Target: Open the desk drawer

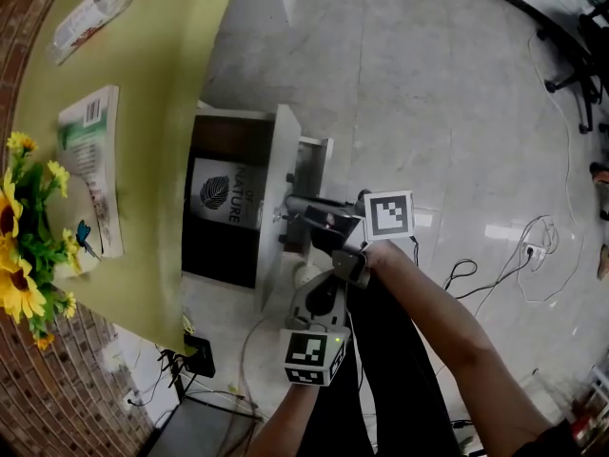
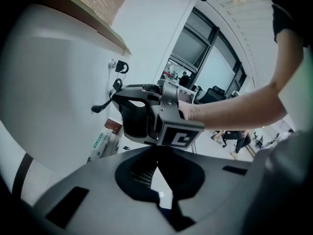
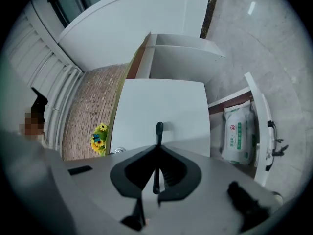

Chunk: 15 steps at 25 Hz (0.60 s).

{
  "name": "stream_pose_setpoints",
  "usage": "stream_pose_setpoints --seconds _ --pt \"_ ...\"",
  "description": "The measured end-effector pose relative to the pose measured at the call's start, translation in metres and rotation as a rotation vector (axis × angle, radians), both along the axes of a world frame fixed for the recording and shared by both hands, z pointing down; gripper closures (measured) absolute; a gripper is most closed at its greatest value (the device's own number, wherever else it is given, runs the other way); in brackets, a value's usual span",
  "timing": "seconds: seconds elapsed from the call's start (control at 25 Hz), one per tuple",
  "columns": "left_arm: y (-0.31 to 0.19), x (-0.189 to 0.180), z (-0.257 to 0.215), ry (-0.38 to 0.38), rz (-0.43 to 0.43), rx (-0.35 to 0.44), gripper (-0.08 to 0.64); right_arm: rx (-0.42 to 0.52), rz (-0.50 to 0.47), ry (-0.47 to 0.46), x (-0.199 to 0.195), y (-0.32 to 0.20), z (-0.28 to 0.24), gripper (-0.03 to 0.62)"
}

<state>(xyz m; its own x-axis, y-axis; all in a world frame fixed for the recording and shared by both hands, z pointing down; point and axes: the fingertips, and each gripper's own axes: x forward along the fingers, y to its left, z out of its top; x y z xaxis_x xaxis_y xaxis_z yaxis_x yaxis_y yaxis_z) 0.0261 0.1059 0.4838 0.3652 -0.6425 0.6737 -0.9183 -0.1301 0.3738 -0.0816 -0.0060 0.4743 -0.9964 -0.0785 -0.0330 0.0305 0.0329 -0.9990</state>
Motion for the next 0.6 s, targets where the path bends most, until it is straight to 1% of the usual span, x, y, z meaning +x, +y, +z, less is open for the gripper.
stream_pose_setpoints --seconds 0.16,0.28,0.36,0.44,0.52,0.56,0.6 --pt "-0.001 0.01 -0.007 0.016 0.028 0.015 0.551 0.026 0.017 0.027 0.018 0.0 0.009 0.569" --pt "0.001 0.013 -0.005 0.022 0.039 0.016 0.551 0.049 0.015 0.023 0.02 0.0 0.013 0.568" --pt "0.002 0.015 -0.004 0.024 0.046 0.016 0.551 0.058 0.017 0.043 0.022 -0.001 0.022 0.568" --pt "0.004 0.016 -0.002 0.019 0.059 0.018 0.551 0.06 0.018 0.1 0.025 -0.001 0.041 0.568" --pt "0.007 0.02 -0.001 0.015 0.074 0.017 0.551 0.06 0.007 0.204 0.032 0.0 0.069 0.568" --pt "0.008 0.022 0.0 0.016 0.082 0.017 0.551 0.059 0.003 0.235 0.035 0.001 0.08 0.568" --pt "0.009 0.025 0.001 0.018 0.09 0.016 0.551 0.051 0.008 0.232 0.036 0.002 0.086 0.568"
